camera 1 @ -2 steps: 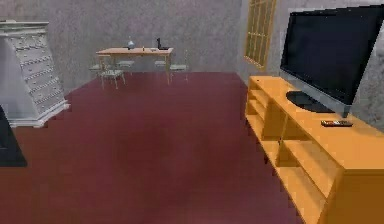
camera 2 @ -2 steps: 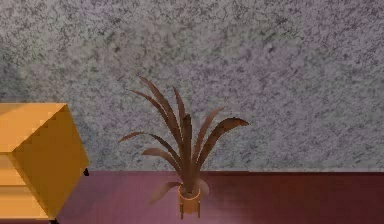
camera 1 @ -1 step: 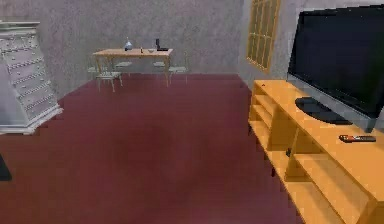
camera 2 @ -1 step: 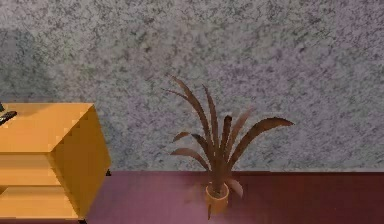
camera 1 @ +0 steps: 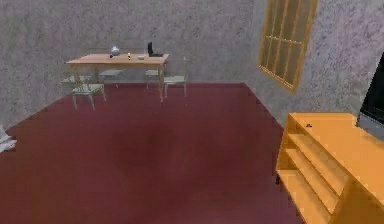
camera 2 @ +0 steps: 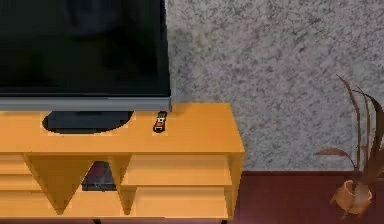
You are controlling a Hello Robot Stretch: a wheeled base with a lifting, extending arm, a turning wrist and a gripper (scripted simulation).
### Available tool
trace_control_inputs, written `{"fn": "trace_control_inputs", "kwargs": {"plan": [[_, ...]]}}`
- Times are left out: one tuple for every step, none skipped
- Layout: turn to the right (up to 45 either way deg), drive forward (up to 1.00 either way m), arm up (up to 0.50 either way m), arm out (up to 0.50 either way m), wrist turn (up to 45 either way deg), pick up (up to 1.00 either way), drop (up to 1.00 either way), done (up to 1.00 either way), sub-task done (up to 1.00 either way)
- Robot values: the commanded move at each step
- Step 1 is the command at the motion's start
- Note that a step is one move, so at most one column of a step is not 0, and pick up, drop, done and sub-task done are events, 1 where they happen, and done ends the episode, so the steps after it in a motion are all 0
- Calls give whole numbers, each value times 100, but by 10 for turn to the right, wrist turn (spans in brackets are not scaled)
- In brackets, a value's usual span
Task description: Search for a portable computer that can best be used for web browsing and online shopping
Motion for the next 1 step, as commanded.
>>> {"fn": "trace_control_inputs", "kwargs": {"plan": [[0, 100, 0, 0, 0, 0, 0, 0, 0]]}}
